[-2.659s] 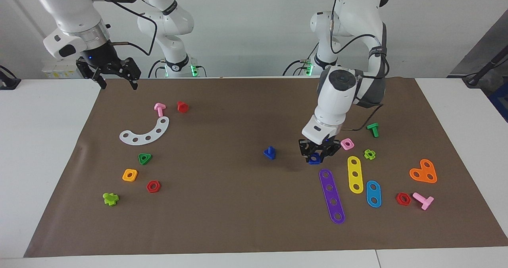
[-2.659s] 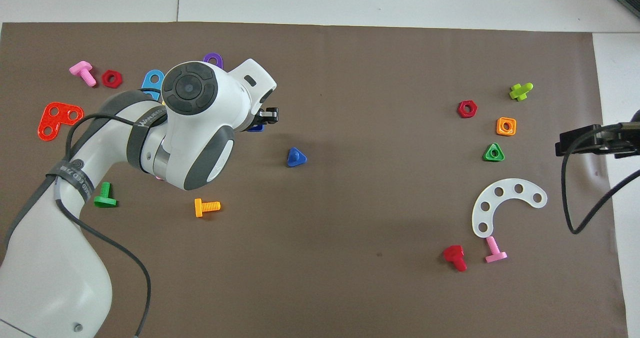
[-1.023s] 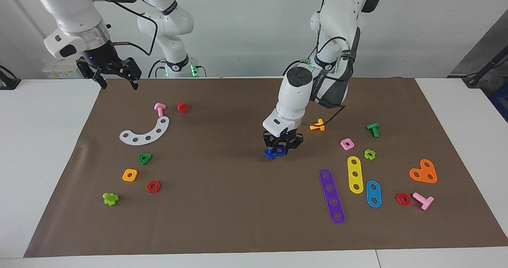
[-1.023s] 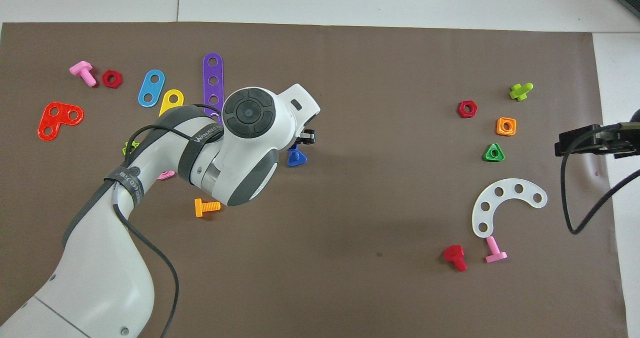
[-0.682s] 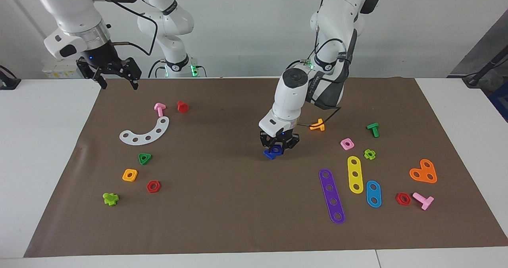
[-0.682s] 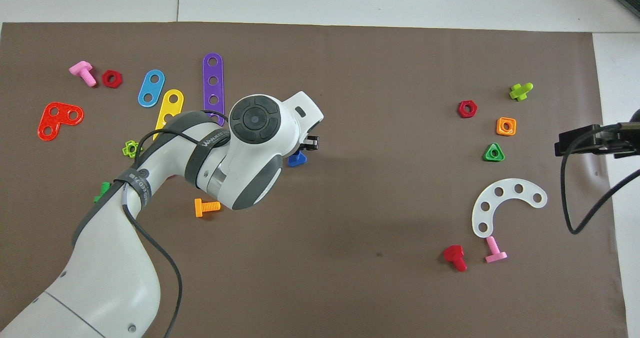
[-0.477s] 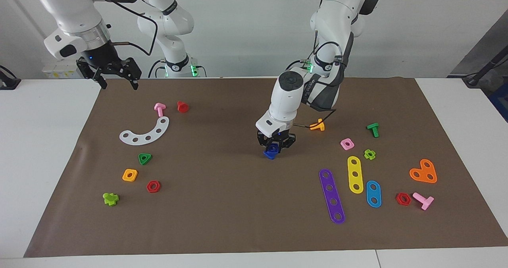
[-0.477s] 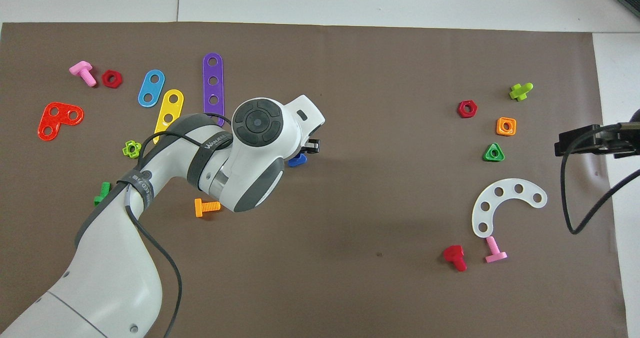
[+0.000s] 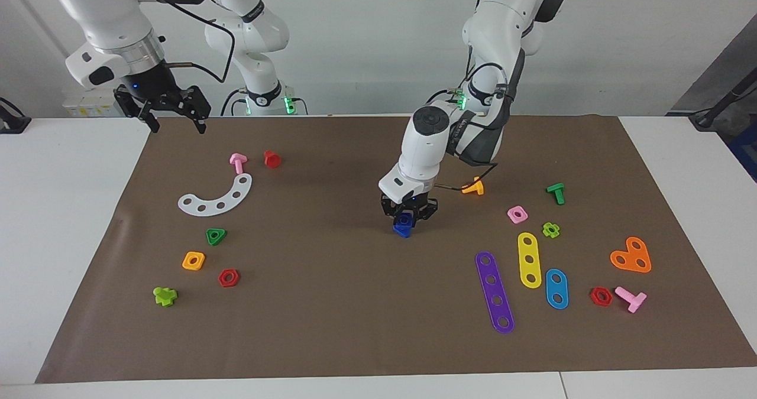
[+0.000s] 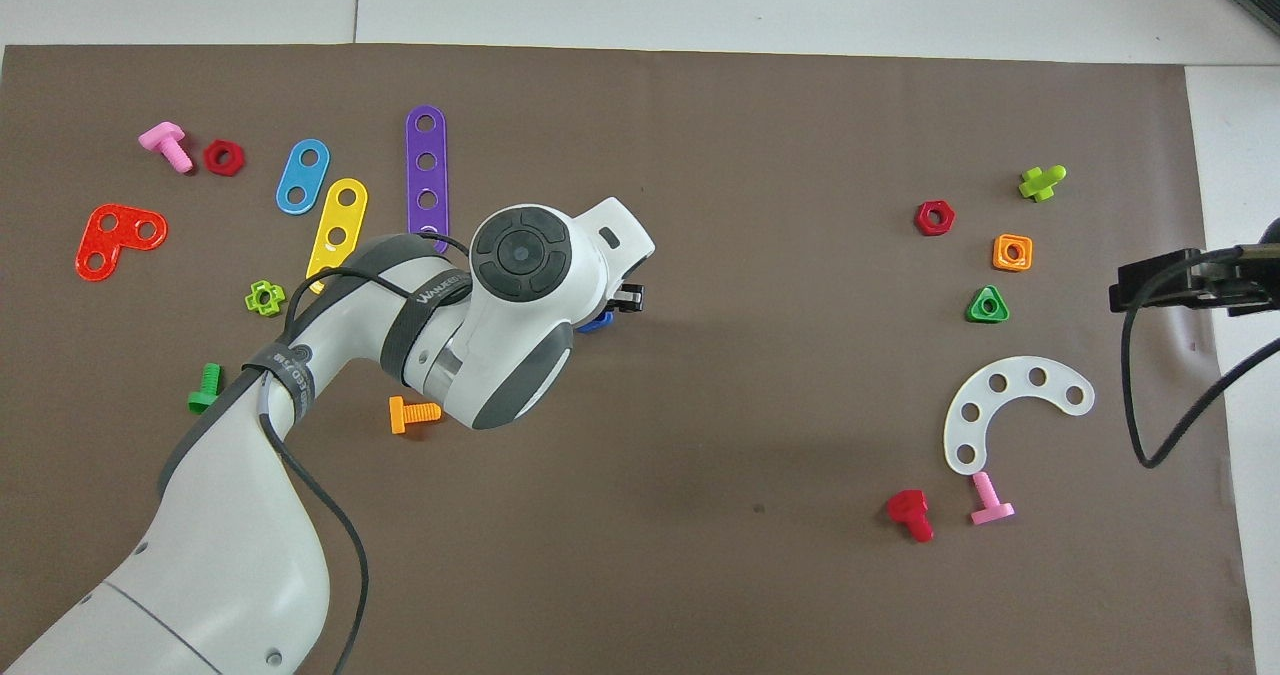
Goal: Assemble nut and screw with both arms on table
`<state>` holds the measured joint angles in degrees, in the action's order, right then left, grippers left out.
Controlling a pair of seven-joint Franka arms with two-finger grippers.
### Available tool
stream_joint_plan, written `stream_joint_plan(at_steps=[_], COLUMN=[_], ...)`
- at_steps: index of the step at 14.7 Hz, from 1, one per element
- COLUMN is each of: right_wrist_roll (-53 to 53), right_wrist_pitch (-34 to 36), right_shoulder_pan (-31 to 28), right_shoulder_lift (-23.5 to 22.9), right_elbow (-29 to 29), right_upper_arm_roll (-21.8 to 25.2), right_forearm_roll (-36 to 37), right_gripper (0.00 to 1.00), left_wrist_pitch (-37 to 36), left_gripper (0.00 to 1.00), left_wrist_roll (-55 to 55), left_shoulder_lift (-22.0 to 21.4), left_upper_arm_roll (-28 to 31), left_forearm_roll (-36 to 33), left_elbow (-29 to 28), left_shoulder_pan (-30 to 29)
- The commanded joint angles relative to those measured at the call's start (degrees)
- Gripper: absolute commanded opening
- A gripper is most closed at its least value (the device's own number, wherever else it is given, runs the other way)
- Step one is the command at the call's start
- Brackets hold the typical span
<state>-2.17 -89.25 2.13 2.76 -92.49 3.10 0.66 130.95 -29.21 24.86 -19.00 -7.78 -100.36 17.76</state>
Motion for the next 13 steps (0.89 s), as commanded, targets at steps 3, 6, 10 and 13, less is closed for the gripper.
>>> stream_joint_plan(at_steps=[3,6,10,13], right_wrist_roll=[-0.90,-0.90,-0.90,-0.90], right_wrist_pitch=[0.13,0.13,0.13,0.13], right_shoulder_pan=[-0.11,-0.11,-0.11,-0.11], right_shoulder_lift=[1.10,1.10,1.10,1.10], right_elbow=[-1.11,-1.11,-1.03,-1.03], right_upper_arm_roll=[-0.11,-0.11,-0.11,-0.20], right_forearm_roll=[-0.48,-0.48,-0.48,-0.48], right_gripper=[1.00,1.00,1.00,1.00], left_wrist_pitch=[2.55,2.73,1.24,-0.77], left_gripper=[0.61,1.00,1.00,1.00], left_wrist_roll=[-0.33,0.29,0.29,0.38], left_shoulder_lift=[-0.34,-0.42,-2.17,-5.42], left_upper_arm_roll=[0.28,0.28,0.37,0.37], left_forearm_roll=[-1.27,-1.19,-1.18,-1.18], left_elbow=[-1.33,-1.16,-0.81,-1.25], left_shoulder_pan=[-0.09,0.00,-0.70,-3.34])
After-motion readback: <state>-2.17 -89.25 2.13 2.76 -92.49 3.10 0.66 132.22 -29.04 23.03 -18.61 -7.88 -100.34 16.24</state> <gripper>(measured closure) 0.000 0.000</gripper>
